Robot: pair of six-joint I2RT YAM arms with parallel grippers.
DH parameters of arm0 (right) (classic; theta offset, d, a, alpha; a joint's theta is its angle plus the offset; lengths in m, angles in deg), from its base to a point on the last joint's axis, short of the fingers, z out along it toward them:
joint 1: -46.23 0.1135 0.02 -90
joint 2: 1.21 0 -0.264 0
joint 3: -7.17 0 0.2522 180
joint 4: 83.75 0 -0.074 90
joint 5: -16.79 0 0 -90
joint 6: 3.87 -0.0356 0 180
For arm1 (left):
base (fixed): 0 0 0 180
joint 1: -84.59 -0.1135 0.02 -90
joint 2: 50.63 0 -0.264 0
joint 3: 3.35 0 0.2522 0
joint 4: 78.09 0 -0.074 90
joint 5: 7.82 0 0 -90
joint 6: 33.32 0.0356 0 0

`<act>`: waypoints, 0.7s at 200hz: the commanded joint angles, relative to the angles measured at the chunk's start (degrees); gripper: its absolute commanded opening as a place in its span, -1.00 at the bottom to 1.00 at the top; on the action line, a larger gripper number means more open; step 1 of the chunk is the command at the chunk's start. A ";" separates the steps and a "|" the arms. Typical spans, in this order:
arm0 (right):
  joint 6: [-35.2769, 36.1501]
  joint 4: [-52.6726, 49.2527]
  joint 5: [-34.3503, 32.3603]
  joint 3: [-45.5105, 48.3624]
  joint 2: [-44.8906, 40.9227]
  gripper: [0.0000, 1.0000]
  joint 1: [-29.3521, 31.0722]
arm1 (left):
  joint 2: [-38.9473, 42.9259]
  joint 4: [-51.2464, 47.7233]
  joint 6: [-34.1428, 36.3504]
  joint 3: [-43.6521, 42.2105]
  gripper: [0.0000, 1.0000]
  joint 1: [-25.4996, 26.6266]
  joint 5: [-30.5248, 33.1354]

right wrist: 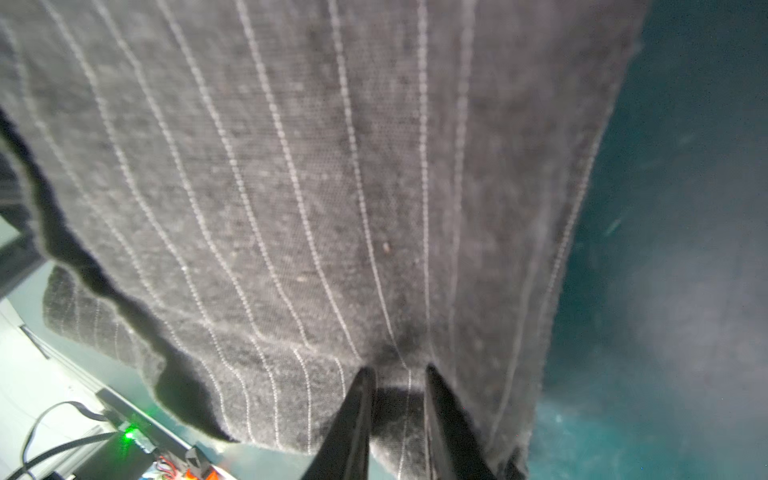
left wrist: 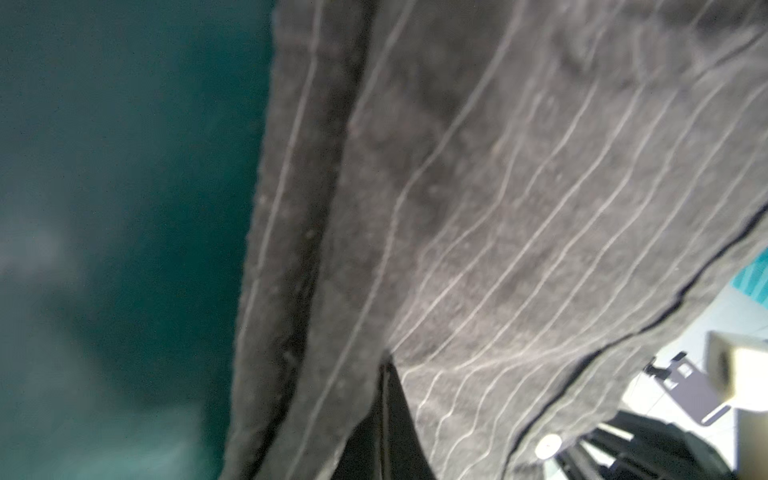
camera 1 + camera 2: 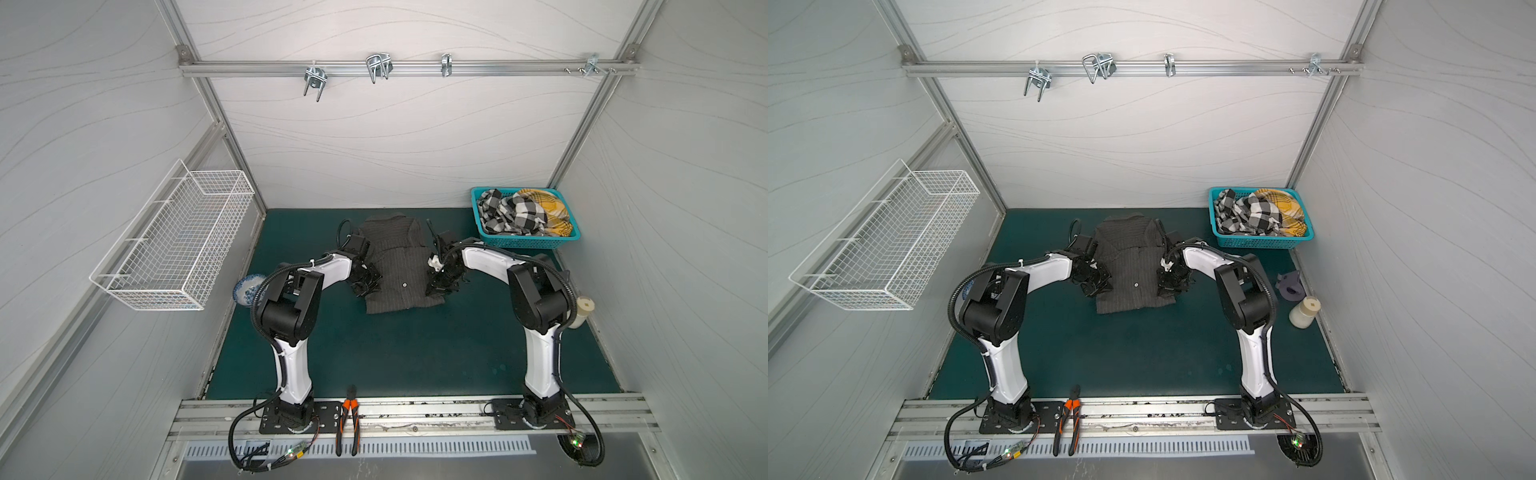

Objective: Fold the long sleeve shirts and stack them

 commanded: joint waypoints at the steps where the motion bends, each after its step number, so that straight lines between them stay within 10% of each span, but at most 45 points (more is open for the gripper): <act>1: -2.55 -1.91 -0.39 6.17 -1.84 -0.47 2.04 | 2.95 -3.39 -0.23 -6.88 -1.00 0.24 1.68; 87: -12.48 -7.95 -5.42 16.62 -24.87 -0.14 13.79 | 25.86 -11.50 4.22 -12.83 -0.65 1.22 -0.51; 140: -13.19 -3.88 -3.12 10.00 -19.64 -0.50 12.06 | 19.06 -4.87 1.24 -3.28 -0.82 8.20 -5.30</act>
